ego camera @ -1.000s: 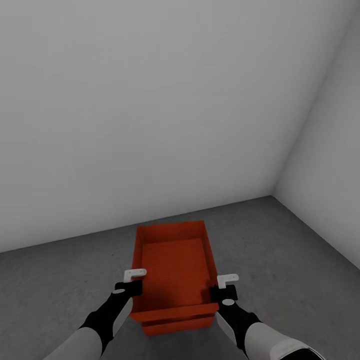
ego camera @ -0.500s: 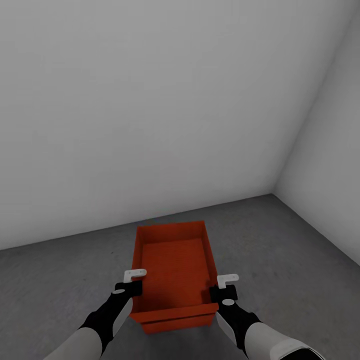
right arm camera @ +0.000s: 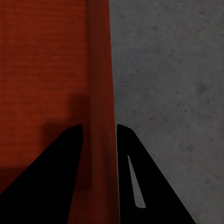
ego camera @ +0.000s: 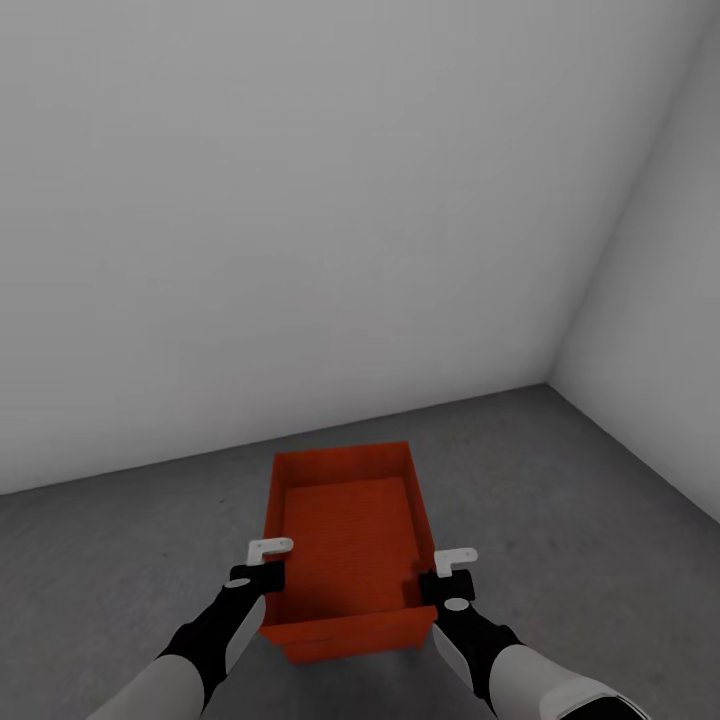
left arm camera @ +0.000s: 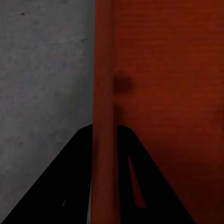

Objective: Move the two storage containers from the living room to the garage. In the garage, place one container on the floor and stack the other container on top of it (either order is fine).

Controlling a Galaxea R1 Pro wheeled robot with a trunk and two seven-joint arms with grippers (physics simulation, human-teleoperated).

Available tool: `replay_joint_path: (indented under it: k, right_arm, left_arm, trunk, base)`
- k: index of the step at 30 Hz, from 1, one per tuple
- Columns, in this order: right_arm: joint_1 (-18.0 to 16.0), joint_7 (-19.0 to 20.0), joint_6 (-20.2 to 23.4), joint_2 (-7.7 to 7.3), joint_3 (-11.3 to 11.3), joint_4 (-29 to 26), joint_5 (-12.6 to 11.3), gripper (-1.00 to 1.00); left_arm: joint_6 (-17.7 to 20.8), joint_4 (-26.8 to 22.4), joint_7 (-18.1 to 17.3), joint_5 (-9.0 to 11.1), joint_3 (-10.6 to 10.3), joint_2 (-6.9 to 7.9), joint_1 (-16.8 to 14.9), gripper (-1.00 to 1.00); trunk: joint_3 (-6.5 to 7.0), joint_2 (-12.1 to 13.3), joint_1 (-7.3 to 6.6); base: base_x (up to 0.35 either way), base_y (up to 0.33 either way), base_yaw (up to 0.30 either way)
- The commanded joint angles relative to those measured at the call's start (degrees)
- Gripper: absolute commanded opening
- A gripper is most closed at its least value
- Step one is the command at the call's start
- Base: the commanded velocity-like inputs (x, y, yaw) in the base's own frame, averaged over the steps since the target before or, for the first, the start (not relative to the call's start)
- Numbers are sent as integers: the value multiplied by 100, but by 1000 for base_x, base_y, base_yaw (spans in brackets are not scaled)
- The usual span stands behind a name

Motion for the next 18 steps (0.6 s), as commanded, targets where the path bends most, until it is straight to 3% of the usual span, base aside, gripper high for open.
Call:
replay_joint_path:
  k: [1, 18]
  right_arm:
    - [0, 7, -48, 192, -127, 18, -82, -100]
    - [0, 7, -48, 192, -127, 18, -82, -100]
  left_arm:
    - [42, -63, 363, 260, 66, -182, -4, -100]
    - [40, -63, 363, 260, 66, -182, -5, -100]
  trunk:
    - [-23, -44, 22]
    - [-328, -725, 395]
  base:
    - [0, 0, 0]
    - [0, 0, 0]
